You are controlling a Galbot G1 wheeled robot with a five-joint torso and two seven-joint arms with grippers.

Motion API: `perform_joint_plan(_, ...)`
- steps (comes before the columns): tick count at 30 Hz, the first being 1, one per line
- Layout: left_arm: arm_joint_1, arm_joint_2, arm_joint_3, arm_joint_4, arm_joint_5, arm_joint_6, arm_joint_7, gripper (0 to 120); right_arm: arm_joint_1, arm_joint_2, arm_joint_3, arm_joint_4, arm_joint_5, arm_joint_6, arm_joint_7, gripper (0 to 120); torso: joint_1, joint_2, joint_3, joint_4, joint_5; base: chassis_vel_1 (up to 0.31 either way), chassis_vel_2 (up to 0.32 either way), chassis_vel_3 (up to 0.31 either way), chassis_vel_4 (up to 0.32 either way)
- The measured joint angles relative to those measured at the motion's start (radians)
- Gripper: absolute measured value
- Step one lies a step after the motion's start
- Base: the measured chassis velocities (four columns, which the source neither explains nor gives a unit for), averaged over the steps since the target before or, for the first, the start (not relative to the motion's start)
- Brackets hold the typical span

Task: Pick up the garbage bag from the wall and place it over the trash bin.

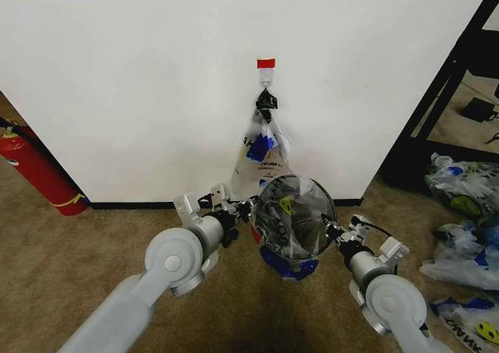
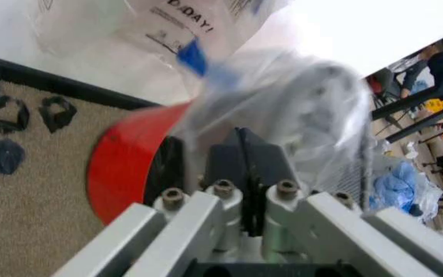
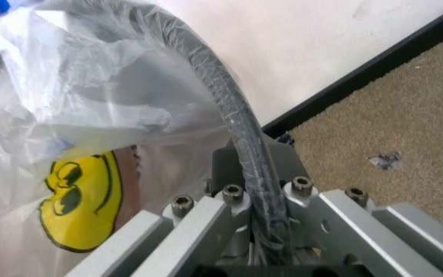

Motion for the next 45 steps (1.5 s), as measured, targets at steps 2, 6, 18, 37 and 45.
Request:
perform_joint_plan(2, 0.002, -0.005, 0.001, 0.013, 0.006, -0.006, 0.003, 0, 0.0, 0.001, 0.0, 0.003, 0.004, 0.0, 0.0, 0, 0.0, 0.0, 0.0, 0.0, 0.0, 0.0, 0.0, 0.0, 0.0)
perform_joint_plan(6, 0.003, 0.0, -0.007, 0.021, 0.011, -0.011, 0.005, 0, -0.002, 0.003, 0.001, 0.006, 0.007, 0.0, 0.0, 0, 0.0, 0.0, 0.0, 0.0, 0.0, 0.0, 0.0, 0.0, 0.0)
perform_joint_plan(18, 0.024, -0.001, -0.02, 0.069, 0.11, -0.012, 0.032, 0, -0.011, 0.025, -0.006, 0.015, 0.008, 0.0, -0.002, 0, 0.0, 0.0, 0.0, -0.0001, -0.0002, 0.0, 0.0, 0.0, 0.0)
perform_joint_plan(37, 0.363, 0.095, -0.163, -0.109, 0.303, -0.106, 0.29, 57, -0.002, 0.098, 0.13, 0.014, 0.208, -0.042, 0.089, 0, 0.0, 0.0, 0.0, 0.0001, -0.0001, 0.0, 0.0, 0.0, 0.0)
perform_joint_plan(45, 0.516, 0.033, -0.14, -0.116, 0.317, -0.203, 0.508, 87, -0.003, 0.139, 0.202, 0.025, 0.3, -0.062, 0.135, 0, 0.0, 0.0, 0.0, 0.0, 0.0, 0.0, 0.0, 0.0, 0.0)
